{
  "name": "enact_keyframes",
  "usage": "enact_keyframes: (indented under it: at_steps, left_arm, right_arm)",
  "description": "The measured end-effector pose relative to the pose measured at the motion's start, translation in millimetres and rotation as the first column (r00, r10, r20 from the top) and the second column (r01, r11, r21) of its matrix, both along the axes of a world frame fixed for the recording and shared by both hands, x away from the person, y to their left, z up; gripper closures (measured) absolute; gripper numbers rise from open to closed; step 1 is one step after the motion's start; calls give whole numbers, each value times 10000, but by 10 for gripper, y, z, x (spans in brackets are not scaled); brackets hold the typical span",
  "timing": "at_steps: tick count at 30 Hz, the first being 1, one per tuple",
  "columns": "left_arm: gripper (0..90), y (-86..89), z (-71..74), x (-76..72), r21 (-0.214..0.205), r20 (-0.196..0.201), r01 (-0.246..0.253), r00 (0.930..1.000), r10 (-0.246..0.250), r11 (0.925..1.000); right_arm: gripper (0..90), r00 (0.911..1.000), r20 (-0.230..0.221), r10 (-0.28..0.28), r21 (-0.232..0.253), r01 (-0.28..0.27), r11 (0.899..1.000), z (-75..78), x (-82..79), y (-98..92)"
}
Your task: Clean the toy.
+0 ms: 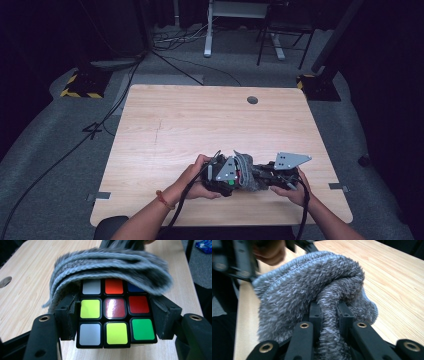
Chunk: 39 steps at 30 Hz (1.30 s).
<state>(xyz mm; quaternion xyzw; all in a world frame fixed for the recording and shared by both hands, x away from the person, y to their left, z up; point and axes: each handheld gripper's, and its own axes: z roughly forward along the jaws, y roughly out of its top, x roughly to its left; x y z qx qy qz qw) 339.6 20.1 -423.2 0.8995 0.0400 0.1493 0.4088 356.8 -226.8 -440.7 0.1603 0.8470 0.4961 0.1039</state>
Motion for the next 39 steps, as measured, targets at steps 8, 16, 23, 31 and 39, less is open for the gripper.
enact_keyframes:
  at_steps: [8,16,23,31,39]
  left_arm:
    - [338,108,122,9,-669,148,-117,9998,127,9977]
    - [338,161,134,45,-554,160,-370,9992,380,9978]
    - [338,11,-6,19,30,-60,-35,10000,35,10000]
    - [338,32,65,-42,-381,102,309,9995,-306,9988]
    - [338,126,133,20,-685,79,20,10000,-14,9977]
  right_arm:
    - [786,9982,-594,93,-934,-148,9955,-159,67,57]
    - [785,9984,-472,312,-803,-349,9962,-89,-1,40]
    - [785,9994,162,310,53,-311,9995,98,-64,-30]
    - [785,9999,35,-123,-577,124,9983,-37,30,4]
    - [786,9988,-370,316,-1104,-355,9933,-141,-32,47]
